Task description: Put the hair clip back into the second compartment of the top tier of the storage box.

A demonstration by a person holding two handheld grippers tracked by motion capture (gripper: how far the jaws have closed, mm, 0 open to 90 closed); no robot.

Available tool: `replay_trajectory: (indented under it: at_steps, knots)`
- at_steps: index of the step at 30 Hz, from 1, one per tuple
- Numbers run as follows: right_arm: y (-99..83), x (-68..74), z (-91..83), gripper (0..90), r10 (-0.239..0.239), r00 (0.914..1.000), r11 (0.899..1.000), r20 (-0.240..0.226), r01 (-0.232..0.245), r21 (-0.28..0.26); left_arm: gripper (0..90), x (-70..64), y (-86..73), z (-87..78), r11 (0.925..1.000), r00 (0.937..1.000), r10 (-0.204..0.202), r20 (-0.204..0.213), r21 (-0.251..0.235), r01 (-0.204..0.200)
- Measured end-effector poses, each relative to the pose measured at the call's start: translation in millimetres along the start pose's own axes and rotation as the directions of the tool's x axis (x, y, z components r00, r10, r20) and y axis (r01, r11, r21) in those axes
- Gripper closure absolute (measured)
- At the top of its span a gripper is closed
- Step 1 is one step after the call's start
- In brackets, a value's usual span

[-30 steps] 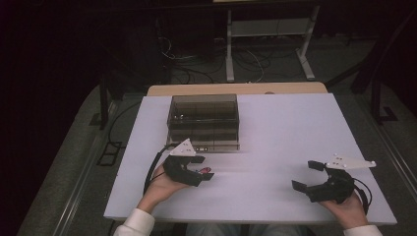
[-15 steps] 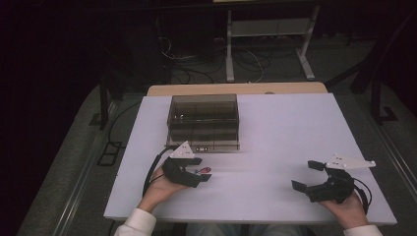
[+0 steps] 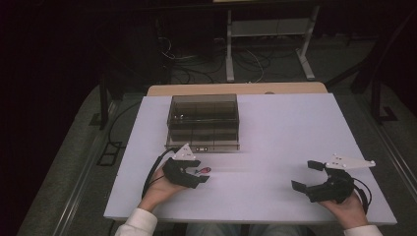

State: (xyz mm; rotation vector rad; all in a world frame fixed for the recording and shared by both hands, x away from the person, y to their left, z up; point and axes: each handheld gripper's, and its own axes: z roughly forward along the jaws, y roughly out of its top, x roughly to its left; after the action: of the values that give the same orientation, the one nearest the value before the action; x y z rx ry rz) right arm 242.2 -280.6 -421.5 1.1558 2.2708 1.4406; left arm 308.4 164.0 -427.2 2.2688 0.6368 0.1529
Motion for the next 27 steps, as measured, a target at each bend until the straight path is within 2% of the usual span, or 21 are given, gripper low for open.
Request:
replay_trajectory:
  at_steps: [13,20,27]
  knots:
    - [0.5,-0.1,0.5,0.0,-0.004,1.0,1.0,-0.002,0.004,0.003,42.6,11.5,-9.2,6.2,0.9992,0.9996,-0.026,0.008,0.032,0.026]
    - [0.7,-0.2,0.9,0.0,-0.005,1.0,1.0,-0.004,0.005,0.003,45.5,11.3,-9.2,9.8,0.9985,0.9998,-0.012,0.019,0.054,0.011]
    - [0.9,-0.3,0.9,0.0,-0.007,1.0,1.0,-0.005,0.007,0.002,54.4,12.4,-10.0,10.6,0.9984,0.9998,-0.004,0.019,0.056,0.003]
